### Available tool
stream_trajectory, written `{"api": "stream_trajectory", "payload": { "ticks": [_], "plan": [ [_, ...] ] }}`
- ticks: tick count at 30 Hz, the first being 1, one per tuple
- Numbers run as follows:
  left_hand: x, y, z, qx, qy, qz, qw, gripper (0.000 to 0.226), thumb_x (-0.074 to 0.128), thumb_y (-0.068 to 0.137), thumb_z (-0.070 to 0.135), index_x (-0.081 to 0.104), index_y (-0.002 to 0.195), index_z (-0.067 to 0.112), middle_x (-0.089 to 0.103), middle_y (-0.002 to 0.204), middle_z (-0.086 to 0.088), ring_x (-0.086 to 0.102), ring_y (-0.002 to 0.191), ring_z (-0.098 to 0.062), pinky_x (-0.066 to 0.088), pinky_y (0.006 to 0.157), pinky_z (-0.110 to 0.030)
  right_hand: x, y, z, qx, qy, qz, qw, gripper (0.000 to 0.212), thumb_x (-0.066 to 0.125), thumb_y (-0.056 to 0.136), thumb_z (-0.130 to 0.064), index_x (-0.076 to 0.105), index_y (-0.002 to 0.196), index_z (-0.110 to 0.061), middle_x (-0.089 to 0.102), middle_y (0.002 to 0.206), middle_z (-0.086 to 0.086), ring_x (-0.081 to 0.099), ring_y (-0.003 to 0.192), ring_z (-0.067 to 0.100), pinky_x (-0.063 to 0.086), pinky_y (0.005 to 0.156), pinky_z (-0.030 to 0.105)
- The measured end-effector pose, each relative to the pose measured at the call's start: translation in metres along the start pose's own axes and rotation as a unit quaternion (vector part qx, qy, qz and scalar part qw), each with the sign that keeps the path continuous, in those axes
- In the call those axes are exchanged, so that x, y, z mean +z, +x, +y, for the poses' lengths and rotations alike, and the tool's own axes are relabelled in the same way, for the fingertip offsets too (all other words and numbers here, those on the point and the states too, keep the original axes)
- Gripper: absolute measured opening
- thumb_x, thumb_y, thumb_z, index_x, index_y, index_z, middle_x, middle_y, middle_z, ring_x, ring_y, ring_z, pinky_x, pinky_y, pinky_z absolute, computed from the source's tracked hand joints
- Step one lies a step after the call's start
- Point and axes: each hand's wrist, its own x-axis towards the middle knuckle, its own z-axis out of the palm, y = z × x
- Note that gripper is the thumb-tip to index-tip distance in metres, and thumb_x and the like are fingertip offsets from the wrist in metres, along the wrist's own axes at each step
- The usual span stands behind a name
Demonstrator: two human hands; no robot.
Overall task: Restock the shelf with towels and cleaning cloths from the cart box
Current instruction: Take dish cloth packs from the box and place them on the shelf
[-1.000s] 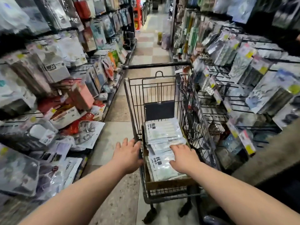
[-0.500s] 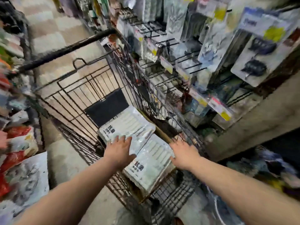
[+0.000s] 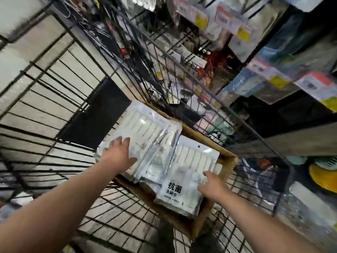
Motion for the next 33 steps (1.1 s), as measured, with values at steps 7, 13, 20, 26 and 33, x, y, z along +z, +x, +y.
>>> {"api": "stream_trajectory", "payload": {
  "ticks": [7, 13, 20, 26, 33],
  "plan": [
    [0.014, 0.056, -0.018, -0.024, -0.063, 0.015, 0.998, 0.092, 0.064, 0.084, 0.039, 0.007, 0.151, 0.014, 0.003, 0.160, -0.011, 0.008, 0.146, -0.030, 0.022, 0.117, -0.045, 0.032, 0.035, 0.002, 0.084, 0.174, 0.033, 0.981, 0.060, 0.071, 0.077, -0.018, 0.044, 0.131, -0.012, 0.054, 0.131, 0.011, 0.052, 0.119, 0.029, 0.044, 0.095, 0.030],
    [0.024, 0.086, -0.028, -0.088, -0.148, 0.037, 0.984, 0.089, 0.066, 0.082, 0.029, 0.011, 0.151, 0.013, 0.001, 0.160, -0.011, 0.008, 0.147, -0.028, 0.022, 0.115, -0.048, 0.052, 0.059, 0.009, 0.158, 0.326, 0.041, 0.931, 0.073, 0.067, 0.081, -0.004, 0.029, 0.143, -0.014, 0.055, 0.130, 0.012, 0.054, 0.116, 0.030, 0.042, 0.087, 0.028],
    [0.042, 0.094, -0.024, -0.076, -0.198, 0.010, 0.977, 0.084, 0.071, 0.073, 0.028, 0.025, 0.142, 0.012, 0.025, 0.148, -0.014, 0.030, 0.134, -0.039, 0.032, 0.109, -0.052, 0.066, 0.069, 0.011, 0.191, 0.408, 0.083, 0.889, 0.083, 0.073, 0.078, -0.009, 0.025, 0.145, -0.013, 0.048, 0.137, 0.013, 0.049, 0.123, 0.033, 0.040, 0.106, 0.040],
    [0.039, 0.089, -0.016, -0.121, -0.293, 0.008, 0.949, 0.067, 0.072, 0.075, 0.029, 0.040, 0.131, 0.010, 0.052, 0.124, -0.015, 0.054, 0.111, -0.037, 0.048, 0.093, -0.046, 0.066, 0.066, 0.009, 0.226, 0.378, 0.114, 0.890, 0.081, 0.076, 0.073, -0.013, 0.028, 0.138, -0.006, 0.049, 0.132, 0.018, 0.051, 0.120, 0.036, 0.044, 0.100, 0.039],
    [0.045, 0.089, -0.011, -0.154, -0.292, -0.059, 0.942, 0.080, 0.076, 0.072, 0.032, 0.035, 0.137, 0.012, 0.045, 0.132, -0.019, 0.048, 0.119, -0.038, 0.043, 0.101, -0.048, 0.066, 0.055, 0.014, 0.195, 0.366, 0.115, 0.903, 0.052, 0.076, 0.075, -0.018, 0.052, 0.118, -0.005, 0.063, 0.116, 0.014, 0.061, 0.103, 0.031, 0.049, 0.082, 0.031]
  ]
}}
